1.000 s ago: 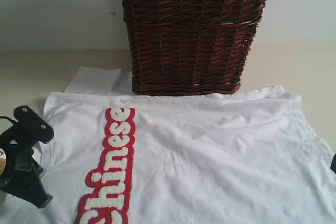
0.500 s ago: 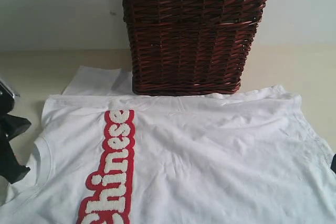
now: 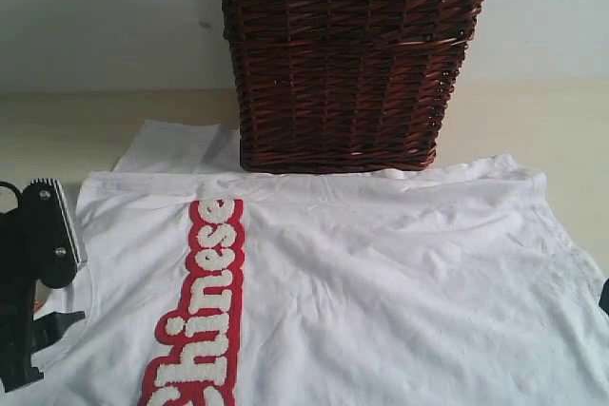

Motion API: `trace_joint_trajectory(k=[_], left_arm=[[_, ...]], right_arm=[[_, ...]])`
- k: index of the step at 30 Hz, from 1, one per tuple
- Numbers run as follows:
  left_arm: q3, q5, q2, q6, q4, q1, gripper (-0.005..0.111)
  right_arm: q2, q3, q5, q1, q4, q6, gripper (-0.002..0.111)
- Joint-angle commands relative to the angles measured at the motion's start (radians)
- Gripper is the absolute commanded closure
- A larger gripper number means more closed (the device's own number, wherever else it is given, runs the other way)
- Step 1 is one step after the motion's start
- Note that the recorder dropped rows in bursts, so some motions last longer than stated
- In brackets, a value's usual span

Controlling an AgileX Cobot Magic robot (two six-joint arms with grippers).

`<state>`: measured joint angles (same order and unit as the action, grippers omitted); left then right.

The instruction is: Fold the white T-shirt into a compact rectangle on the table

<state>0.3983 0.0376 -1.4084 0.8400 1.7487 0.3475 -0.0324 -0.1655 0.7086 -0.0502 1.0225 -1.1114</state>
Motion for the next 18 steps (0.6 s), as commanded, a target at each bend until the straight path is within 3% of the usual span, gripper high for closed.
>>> trace_joint_trajectory(k=[1, 5, 13, 18], left_arm=[[-0.003, 0.081, -0.021, 0.008, -0.180, 0.000, 0.067], [-0.003, 0.136, -0.010, -0.034, -0.335, 0.000, 0.106], [-0.003, 0.200, 0.058, -0.069, -0.435, 0.000, 0.105], [-0.003, 0.021, 0.171, -0.048, -0.535, 0.000, 0.105]], right_arm=[[-0.002, 0.005, -0.001, -0.004, 0.004, -0.002, 0.073], [-0.002, 0.005, -0.001, -0.004, 0.004, -0.002, 0.073], [-0.002, 0.005, -0.001, -0.004, 0.004, -0.002, 0.073], [-0.002, 0.005, -0.001, -0.004, 0.004, -0.002, 0.073]])
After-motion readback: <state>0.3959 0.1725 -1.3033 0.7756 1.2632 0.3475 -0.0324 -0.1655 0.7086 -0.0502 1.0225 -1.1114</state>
